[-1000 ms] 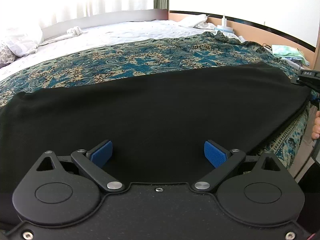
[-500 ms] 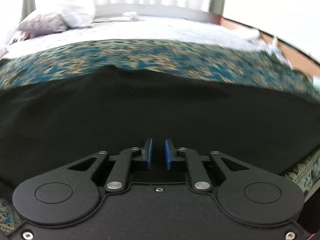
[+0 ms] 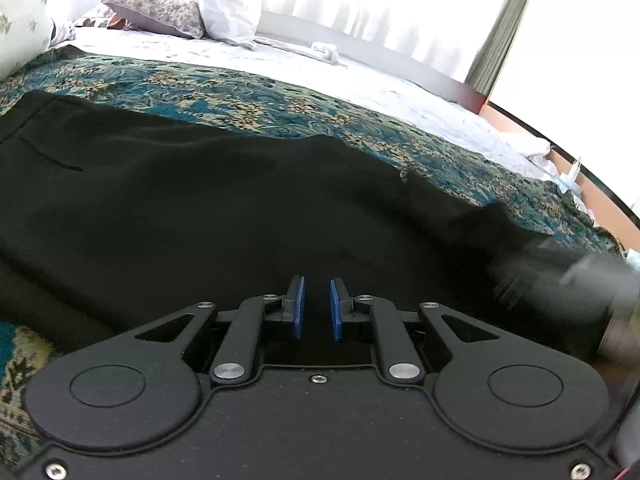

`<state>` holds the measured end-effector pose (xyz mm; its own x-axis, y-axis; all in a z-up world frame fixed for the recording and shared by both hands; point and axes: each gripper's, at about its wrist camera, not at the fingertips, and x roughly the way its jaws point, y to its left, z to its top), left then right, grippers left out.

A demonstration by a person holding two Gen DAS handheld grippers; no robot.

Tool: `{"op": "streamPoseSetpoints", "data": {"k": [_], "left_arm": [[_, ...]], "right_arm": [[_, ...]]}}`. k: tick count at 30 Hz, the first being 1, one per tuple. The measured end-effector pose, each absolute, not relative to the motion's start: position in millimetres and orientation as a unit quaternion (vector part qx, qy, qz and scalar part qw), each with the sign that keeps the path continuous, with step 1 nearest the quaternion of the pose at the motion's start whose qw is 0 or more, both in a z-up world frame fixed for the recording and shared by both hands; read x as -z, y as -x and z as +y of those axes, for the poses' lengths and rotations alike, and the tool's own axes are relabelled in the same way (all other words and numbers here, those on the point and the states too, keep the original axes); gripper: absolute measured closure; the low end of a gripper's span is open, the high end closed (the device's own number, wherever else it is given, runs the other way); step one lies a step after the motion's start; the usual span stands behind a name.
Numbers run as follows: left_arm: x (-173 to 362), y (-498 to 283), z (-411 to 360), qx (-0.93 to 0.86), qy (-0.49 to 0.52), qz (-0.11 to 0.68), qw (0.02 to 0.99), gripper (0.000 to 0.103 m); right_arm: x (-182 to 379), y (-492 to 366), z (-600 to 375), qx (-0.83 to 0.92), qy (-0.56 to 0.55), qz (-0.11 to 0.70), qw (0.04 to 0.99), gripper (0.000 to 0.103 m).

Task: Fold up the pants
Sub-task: 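Grasp the pants edge with both grippers and fold it over, then open both grippers and release the folded pants onto the blanket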

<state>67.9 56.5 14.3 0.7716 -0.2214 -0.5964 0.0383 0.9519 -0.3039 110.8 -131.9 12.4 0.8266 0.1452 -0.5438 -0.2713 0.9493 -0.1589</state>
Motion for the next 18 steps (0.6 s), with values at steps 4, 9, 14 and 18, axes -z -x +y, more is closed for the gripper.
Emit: {"op": "streamPoseSetpoints", "data": {"k": [4,9,14,18], "left_arm": [[-11.4,-63.5,66.8,0.078,0.154,0.329,0.929,0.089],[-11.1,-62.4,65.3,0.084,0.157,0.325,0.929,0.083],[-17.0,-60.9,61.3,0.092,0.156,0.322,0.929,0.063],[-27.5,-55.2,57.6,0.078,0.144,0.309,0.937,0.057]], "right_arm": [[-0.5,-80.2,-87.4,-0.132,0.187,0.262,0.938,0.095],[-2.9,-73.6,-85.7,-0.14,0.197,0.263,0.934,0.083],[-11.7,-64.1,-96.3,-0.168,0.171,0.256,0.937,0.027],[-21.6,-42.6,-114.6,-0.216,0.144,0.253,0.932,0.014]]}}
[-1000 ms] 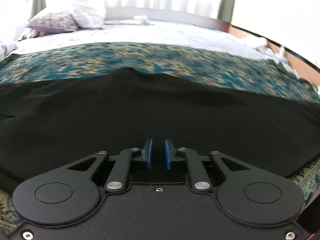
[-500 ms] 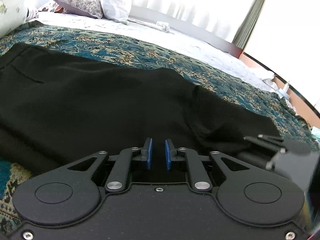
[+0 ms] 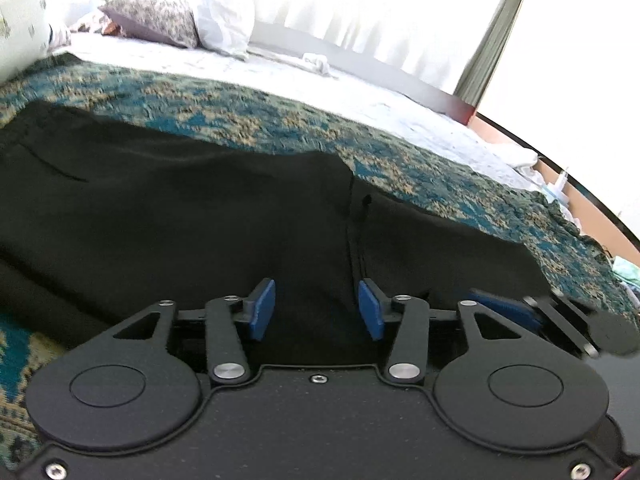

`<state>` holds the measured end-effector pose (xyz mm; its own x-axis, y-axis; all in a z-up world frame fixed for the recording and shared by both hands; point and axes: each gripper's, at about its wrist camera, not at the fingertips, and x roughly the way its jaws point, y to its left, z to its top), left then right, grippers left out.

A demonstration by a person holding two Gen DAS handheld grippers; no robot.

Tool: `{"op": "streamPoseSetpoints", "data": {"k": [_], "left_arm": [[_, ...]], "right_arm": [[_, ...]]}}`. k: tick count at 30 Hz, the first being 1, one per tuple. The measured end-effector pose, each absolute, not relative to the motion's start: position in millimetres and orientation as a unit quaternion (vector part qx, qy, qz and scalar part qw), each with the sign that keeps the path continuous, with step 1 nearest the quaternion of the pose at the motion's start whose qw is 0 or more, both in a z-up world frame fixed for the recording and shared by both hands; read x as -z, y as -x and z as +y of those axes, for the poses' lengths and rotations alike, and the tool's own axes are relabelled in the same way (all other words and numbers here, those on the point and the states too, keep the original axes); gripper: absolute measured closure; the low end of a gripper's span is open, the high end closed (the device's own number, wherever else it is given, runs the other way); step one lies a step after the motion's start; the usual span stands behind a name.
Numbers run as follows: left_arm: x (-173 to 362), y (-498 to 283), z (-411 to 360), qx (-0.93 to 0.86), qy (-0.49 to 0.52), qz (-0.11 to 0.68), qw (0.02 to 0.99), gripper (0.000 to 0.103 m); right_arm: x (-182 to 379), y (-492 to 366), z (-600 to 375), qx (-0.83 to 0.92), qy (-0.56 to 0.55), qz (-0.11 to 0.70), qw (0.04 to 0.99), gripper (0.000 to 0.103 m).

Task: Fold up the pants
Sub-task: 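Open both grippers and release the folded pants onto the blanket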

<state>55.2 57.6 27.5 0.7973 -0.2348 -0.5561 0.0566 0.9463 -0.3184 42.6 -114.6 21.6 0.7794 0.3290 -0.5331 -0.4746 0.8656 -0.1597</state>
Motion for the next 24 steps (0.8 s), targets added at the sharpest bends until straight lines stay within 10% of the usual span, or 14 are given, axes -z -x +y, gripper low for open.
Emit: {"op": "streamPoseSetpoints", "data": {"k": [11,24], "left_arm": [[-52.4,-39.5,12.3,0.131,0.1,0.268,0.949,0.058],[-20.7,-39.5,-38.5,0.097,0.003,0.295,0.95,0.065]], "right_arm": [[-41.0,-2.5,-188.9,-0.16,0.102,0.222,0.956,0.008],[-14.1,-21.8,-279.5,0.054,-0.008,0.252,0.966,0.033]]}}
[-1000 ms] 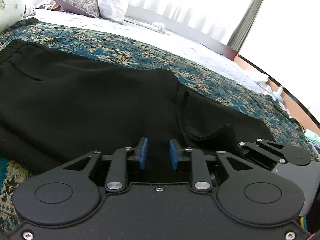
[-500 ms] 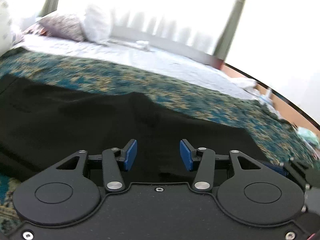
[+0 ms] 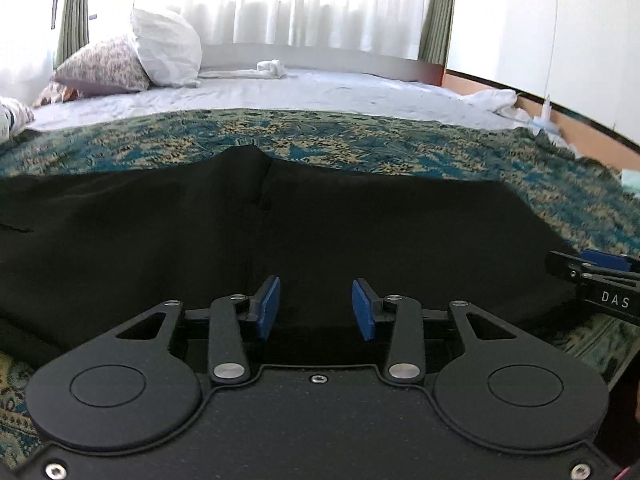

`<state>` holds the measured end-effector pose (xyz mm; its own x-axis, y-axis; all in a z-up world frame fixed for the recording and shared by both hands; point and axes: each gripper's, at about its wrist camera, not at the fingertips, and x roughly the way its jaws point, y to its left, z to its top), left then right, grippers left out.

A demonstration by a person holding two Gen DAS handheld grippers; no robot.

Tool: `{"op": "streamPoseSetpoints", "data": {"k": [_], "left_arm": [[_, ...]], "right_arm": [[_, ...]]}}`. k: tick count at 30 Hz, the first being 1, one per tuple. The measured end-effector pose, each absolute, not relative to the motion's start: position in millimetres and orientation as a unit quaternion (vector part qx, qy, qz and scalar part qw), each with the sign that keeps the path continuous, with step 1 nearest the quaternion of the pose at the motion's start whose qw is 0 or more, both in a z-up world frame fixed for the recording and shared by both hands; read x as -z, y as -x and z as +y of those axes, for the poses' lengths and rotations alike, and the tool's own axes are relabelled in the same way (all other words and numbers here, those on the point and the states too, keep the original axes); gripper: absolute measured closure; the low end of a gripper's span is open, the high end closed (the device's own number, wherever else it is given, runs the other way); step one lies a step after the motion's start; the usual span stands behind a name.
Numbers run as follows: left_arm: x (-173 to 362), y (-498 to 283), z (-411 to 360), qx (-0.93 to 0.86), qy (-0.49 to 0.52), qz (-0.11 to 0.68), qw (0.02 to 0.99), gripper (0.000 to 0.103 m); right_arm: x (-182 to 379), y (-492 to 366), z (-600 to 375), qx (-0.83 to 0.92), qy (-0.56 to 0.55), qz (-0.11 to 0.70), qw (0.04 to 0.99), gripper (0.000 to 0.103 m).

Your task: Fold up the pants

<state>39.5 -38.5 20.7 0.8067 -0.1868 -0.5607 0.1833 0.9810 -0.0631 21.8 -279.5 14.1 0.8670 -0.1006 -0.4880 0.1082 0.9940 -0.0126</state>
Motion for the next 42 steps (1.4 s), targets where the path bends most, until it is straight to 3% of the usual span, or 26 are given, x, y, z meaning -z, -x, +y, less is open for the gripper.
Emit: {"op": "streamPoseSetpoints", "data": {"k": [24,28,30,33,42], "left_arm": [[-6.5,-33.3,-36.1,0.095,-0.025,0.271,0.957,0.063],[-6.4,-27.9,-32.1,0.091,-0.017,0.274,0.957,0.05],[-7.0,-24.3,-24.7,0.095,0.0,0.28,0.955,0.048],[-9.9,-17.5,-13.9,0.1,0.019,0.28,0.955,0.043],[-10.8,-0.7,3.9,0.102,0.025,0.276,0.955,0.042]], "right_arm": [[16.5,-13.1,-272.5,0.062,0.043,0.212,0.974,0.031],[16.3,-11.2,-272.0,0.07,0.042,0.202,0.976,0.026],[14.4,-9.4,-273.8,0.073,0.033,0.201,0.976,0.018],[10.4,-4.4,-276.5,0.069,0.012,0.199,0.977,0.015],[-5.2,-3.0,-249.4,0.018,0.036,0.2,0.979,0.013]]}}
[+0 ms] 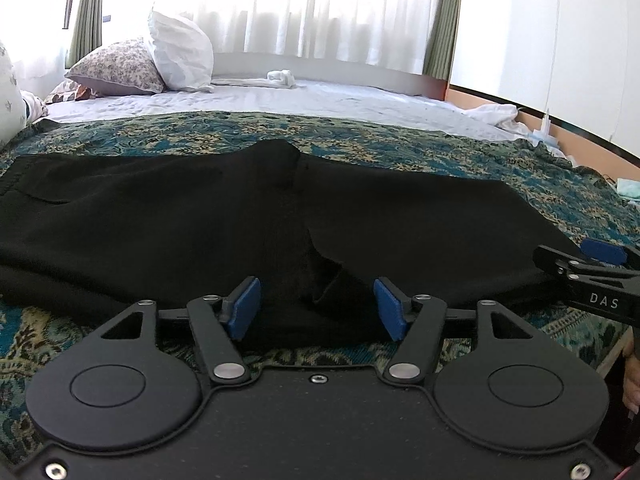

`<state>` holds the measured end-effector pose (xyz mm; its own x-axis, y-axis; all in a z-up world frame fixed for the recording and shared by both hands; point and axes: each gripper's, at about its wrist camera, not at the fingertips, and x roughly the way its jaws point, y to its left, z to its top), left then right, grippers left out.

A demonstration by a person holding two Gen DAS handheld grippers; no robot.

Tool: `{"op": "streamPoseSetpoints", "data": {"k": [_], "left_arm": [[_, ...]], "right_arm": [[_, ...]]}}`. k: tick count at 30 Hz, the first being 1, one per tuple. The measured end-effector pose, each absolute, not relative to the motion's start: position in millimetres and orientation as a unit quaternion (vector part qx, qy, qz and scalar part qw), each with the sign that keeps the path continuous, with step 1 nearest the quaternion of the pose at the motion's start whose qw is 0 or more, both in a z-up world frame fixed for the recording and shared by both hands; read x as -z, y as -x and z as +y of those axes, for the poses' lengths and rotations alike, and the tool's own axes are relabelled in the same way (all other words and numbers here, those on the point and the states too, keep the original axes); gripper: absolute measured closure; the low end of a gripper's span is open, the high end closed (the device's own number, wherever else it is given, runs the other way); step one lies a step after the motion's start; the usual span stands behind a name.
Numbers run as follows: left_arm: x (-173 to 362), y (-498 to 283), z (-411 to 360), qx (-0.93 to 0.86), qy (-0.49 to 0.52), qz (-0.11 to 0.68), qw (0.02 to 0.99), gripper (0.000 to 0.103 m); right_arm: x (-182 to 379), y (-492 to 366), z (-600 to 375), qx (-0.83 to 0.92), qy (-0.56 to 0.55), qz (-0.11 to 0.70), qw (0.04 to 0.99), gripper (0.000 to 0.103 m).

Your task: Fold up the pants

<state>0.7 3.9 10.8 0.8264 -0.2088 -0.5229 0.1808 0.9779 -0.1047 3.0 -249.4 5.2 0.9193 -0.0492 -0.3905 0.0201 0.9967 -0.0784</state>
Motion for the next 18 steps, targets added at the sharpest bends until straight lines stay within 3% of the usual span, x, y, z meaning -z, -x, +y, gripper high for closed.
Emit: {"op": "streamPoseSetpoints", "data": {"k": [7,13,18], "left_arm": [[-8.8,1.9,0.7,0.105,0.014,0.273,0.956,0.042],[-3.3,7.5,-2.8,0.107,0.005,0.258,0.96,0.042],[1.1,12.0,1.1,0.113,0.013,0.247,0.962,0.042]], "right_arm": [[-24.7,-26.9,-219.9,-0.038,0.034,0.229,0.972,0.013],[-55.6,-100.1,-196.8,-0.113,-0.005,0.314,0.943,0.012],[-59.0,-155.4,-143.7,-0.143,0.037,0.333,0.931,0.007]]}}
